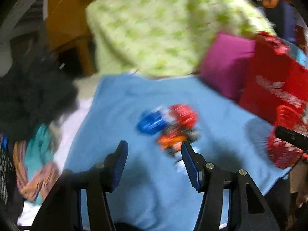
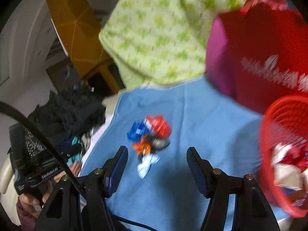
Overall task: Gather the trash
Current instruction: 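Return to the pile and grasp the light-blue tied bag with the right gripper, then grasp the orange-wrapped bundle with the left gripper while the right gripper holds the blue bag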
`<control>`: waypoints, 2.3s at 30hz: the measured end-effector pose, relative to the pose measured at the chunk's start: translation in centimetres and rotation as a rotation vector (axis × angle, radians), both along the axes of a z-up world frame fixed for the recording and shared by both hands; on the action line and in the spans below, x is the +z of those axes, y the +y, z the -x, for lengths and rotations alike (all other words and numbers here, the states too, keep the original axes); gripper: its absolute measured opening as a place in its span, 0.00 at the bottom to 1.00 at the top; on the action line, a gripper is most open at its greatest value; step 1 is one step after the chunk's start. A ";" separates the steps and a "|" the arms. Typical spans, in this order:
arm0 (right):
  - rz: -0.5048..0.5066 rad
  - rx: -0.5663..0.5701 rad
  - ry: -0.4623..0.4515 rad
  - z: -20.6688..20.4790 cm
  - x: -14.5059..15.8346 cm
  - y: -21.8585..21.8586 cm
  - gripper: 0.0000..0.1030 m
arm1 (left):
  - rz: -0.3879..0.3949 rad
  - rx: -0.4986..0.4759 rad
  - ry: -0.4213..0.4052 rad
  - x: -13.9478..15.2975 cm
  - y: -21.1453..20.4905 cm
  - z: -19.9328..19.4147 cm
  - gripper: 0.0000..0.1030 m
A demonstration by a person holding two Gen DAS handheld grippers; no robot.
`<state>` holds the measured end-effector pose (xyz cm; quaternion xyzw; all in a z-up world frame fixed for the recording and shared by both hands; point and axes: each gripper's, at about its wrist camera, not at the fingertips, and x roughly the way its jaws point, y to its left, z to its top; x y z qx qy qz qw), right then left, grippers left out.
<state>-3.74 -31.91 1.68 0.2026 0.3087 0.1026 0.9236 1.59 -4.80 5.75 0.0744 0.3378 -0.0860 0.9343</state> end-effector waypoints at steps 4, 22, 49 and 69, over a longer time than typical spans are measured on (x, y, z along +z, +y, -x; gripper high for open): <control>0.013 0.087 0.108 -4.6 -3.6 3.6 0.66 | 0.017 0.128 0.085 -3.0 5.9 -1.9 0.56; 0.010 0.046 0.359 -14.4 -14.6 8.4 0.26 | 0.220 -0.031 0.281 -8.5 4.0 -11.7 0.56; 0.068 0.030 0.148 -3.4 -8.4 2.5 0.26 | 0.150 -0.143 0.256 -12.5 -5.2 -12.7 0.40; 0.079 -0.033 -0.138 6.8 2.3 -0.8 0.26 | 0.040 -0.252 -0.044 1.0 -8.3 3.2 0.40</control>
